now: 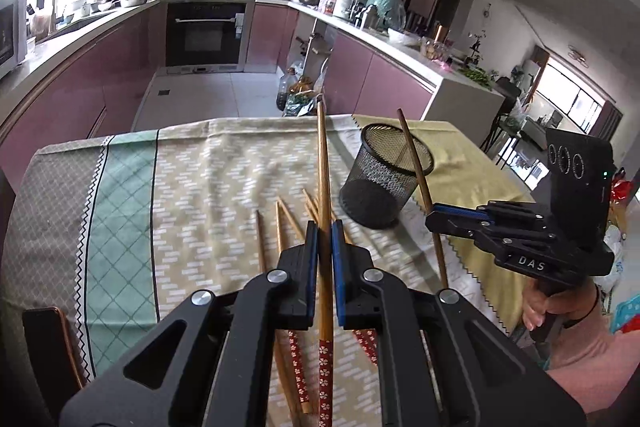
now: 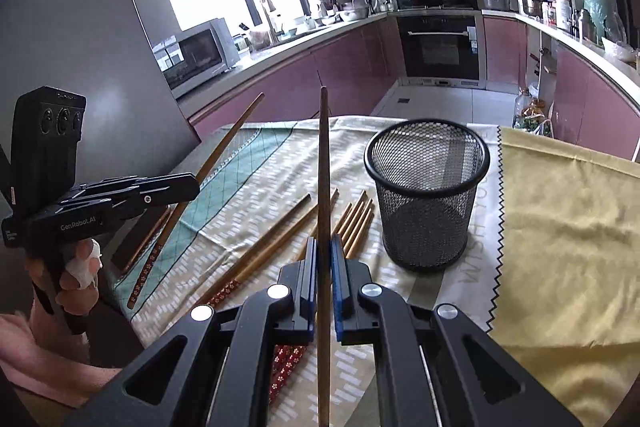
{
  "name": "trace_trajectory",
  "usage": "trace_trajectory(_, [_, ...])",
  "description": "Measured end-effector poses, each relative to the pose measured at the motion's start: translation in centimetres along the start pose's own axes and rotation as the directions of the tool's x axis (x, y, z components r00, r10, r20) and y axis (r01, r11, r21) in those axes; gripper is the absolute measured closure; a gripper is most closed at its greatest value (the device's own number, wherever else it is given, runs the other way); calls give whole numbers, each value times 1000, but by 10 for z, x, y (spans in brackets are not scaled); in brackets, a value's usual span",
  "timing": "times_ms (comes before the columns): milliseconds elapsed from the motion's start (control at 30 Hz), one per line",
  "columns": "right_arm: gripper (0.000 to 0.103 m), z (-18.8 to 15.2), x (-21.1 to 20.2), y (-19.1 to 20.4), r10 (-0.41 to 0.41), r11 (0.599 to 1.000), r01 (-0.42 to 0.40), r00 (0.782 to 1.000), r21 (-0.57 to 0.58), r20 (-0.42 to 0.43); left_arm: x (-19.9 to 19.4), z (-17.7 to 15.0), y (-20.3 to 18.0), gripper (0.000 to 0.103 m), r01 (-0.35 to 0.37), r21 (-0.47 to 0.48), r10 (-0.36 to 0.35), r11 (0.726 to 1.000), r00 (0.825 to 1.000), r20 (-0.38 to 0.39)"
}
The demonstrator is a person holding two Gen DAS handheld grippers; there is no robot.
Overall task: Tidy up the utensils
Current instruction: 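Close the left tool on its chopstick while the right tool grasps one, lifting both upright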
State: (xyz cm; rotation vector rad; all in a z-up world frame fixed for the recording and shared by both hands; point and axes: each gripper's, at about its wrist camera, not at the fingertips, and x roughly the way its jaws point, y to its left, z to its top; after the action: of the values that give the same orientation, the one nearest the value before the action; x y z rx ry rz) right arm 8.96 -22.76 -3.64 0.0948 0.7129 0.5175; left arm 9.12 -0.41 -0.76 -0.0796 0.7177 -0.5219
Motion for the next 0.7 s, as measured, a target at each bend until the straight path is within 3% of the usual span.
trace_trajectory(233, [97, 24, -28, -3, 7, 1000, -4, 992, -23, 129, -19, 29, -22, 95, 66, 9, -66, 998, 989, 136])
trace_trajectory(467, [97, 52, -45, -15, -3, 998, 14, 979, -53, 204, 8, 58, -42, 95, 98, -5, -94, 995, 971, 220])
trace_trajectory(700, [97, 79, -57, -24, -22, 995, 48, 964, -90, 265, 39, 100, -61, 95, 79, -17, -69, 997, 941, 330])
